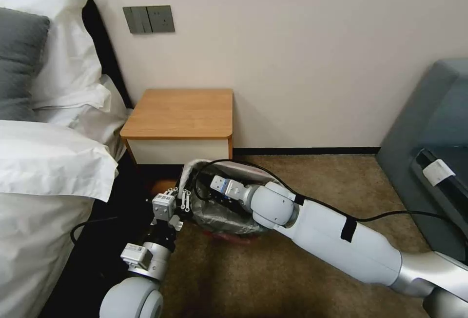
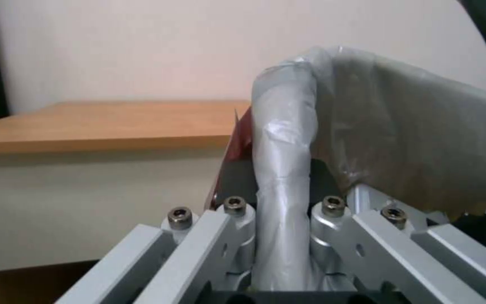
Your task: Pick up the garbage bag from the table and place it over the trash can.
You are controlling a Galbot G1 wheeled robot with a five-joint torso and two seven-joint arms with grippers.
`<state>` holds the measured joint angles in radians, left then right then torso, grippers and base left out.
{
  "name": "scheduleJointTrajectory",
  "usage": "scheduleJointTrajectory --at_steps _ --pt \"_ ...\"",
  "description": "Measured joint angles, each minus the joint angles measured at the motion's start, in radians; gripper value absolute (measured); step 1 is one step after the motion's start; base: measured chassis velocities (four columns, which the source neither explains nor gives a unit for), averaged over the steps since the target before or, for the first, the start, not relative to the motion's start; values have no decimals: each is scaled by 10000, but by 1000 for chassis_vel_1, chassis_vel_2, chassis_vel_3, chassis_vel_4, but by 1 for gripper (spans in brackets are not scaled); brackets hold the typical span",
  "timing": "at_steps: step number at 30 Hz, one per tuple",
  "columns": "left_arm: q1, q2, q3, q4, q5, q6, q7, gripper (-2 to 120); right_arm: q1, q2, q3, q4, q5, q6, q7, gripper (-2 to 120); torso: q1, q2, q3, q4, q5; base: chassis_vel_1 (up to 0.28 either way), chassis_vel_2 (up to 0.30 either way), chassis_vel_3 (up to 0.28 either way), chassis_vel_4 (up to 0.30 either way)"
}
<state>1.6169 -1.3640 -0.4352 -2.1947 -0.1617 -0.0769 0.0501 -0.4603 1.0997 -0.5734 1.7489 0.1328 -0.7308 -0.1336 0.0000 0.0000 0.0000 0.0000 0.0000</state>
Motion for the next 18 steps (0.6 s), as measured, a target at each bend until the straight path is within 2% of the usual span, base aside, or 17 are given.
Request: scheduleJointTrajectory --at_steps 11,18 --pt "-61 0 -10 94 -11 -7 -47 7 -61 -238 15 320 296 0 44 0 0 0 0 0 0 0 0 0 0" --pt "-157 -35 -70 319 -88 8 -217 7 -48 -617 92 1096 1511 0 652 0 0 0 0 0 1 0 0 0 0"
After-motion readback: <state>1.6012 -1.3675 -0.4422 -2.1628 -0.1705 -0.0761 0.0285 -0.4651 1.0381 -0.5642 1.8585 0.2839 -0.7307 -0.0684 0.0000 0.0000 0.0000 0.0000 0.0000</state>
